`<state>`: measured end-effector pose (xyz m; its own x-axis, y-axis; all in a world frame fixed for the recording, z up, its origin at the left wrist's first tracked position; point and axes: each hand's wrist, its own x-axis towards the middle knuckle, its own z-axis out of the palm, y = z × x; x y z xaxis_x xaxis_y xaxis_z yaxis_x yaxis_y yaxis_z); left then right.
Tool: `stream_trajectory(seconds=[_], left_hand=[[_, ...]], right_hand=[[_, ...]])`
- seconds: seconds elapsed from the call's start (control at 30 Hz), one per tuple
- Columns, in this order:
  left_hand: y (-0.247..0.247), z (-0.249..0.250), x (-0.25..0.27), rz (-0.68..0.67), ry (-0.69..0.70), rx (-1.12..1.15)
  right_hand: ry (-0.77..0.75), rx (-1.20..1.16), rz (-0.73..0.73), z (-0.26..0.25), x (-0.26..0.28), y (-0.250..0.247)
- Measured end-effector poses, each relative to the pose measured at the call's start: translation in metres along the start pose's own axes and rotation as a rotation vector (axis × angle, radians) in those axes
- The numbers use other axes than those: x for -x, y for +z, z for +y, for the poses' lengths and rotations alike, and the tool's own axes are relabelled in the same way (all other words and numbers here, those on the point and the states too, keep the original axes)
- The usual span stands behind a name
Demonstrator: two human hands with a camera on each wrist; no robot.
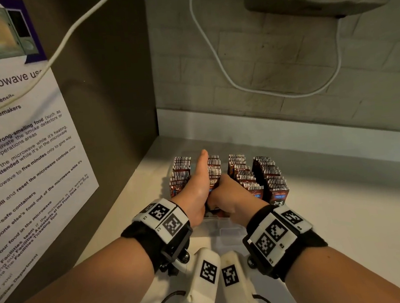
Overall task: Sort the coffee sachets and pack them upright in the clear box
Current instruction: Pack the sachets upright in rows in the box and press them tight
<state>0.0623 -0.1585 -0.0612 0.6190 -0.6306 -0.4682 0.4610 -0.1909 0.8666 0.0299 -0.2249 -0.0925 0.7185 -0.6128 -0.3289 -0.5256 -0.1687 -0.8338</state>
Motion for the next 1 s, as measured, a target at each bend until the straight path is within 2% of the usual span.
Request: stream_trajectory(seconds=[0.2,0.4,0.7,0.87,0.93,1.0], left_hand=[[0.002,0.003,0.003,0.016,-0.028,0.004],[0.003,0.000,0.001,0.063,0.009,0.006],[-0.003,0.011,0.013,-0.020,0.112,0.032],[-0.022,0.033,0.038,-0.062,0.286,0.055],[-0.039,0.039,0.041,0.006,0.356,0.064],[-0.058,0.038,0.039,0.144,0.398,0.073]], right_hand=[[-0.003,0.011,-0.011,0.000,0.001,0.000],[-0.008,-0.003,0.004,-0.001,0.005,-0.004],[-0.009,-0.082,0.038,-0.007,0.010,-0.005],[-0.141,-0.086,0.151,-0.023,0.023,-0.016],[-0.238,-0.087,0.225,-0.031,0.033,-0.022],[-0.326,-0.134,0.290,-0.040,0.042,-0.023]])
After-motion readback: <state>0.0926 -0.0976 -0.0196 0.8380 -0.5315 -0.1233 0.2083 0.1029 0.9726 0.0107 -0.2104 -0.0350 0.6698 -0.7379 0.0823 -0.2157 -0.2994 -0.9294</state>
